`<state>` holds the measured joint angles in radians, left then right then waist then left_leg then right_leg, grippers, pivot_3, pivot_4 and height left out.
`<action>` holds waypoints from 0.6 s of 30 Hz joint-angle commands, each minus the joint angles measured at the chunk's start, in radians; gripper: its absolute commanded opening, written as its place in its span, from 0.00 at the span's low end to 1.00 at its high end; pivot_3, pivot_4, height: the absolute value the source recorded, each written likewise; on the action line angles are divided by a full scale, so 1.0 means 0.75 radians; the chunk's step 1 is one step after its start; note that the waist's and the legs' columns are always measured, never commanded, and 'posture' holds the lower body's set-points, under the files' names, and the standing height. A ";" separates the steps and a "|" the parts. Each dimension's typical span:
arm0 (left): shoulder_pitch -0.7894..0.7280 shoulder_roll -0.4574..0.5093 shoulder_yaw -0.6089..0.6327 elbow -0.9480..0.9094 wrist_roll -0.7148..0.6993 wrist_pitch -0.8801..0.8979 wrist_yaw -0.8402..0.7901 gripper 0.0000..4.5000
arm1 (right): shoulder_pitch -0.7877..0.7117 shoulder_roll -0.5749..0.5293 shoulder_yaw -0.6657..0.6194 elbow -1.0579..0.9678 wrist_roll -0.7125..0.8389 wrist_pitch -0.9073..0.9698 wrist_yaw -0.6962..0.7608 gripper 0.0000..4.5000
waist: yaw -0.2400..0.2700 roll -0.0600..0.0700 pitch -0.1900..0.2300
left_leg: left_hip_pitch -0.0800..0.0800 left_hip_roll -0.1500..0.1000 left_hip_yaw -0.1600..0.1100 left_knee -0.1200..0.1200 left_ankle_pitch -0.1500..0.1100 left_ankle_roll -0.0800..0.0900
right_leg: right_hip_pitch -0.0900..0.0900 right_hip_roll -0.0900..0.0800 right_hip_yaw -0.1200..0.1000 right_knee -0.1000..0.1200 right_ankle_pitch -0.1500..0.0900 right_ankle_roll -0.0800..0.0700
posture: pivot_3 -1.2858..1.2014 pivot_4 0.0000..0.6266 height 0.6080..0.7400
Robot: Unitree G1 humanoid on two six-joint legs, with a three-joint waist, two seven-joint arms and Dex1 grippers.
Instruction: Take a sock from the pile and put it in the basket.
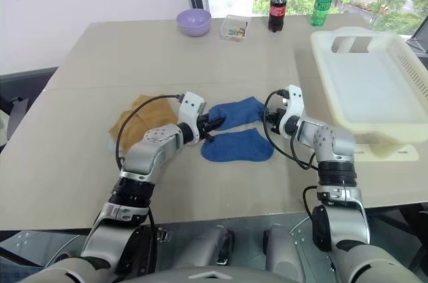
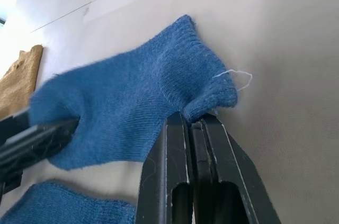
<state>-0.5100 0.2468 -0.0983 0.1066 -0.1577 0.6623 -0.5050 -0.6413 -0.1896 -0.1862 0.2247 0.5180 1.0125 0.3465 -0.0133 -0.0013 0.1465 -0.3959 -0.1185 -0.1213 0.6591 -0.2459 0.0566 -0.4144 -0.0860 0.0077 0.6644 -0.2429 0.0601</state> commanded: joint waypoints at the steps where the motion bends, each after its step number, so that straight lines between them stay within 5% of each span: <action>1: 0.010 -0.001 -0.058 0.055 0.038 0.023 0.010 0.02 | 0.011 -0.003 0.010 -0.041 0.004 -0.017 0.014 0.00 | 0.001 0.000 -0.003 | 0.000 0.000 0.000 0.000 0.000 0.000 | 0.000 0.000 0.000 0.000 0.000 0.000 | 0.52 0.24 1.00; 18: 0.033 -0.035 0.171 -0.202 -0.118 -0.063 0.076 0.02 | 0.039 -0.039 -0.005 -0.341 0.103 0.104 0.027 0.00 | -0.001 0.001 -0.003 | -0.005 0.000 0.000 -0.003 0.000 0.000 | -0.006 0.000 0.002 -0.001 0.000 0.000 | 0.52 0.24 1.00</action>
<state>-0.4866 0.2129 0.0089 0.0310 -0.2233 0.6131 -0.4524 -0.6107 -0.2111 -0.1754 0.0277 0.5637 1.0749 0.3625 -0.0142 -0.0007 0.1445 -0.3996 -0.1185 -0.1209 0.6564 -0.2459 0.0565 -0.4191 -0.0862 0.0089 0.6632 -0.2429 0.0601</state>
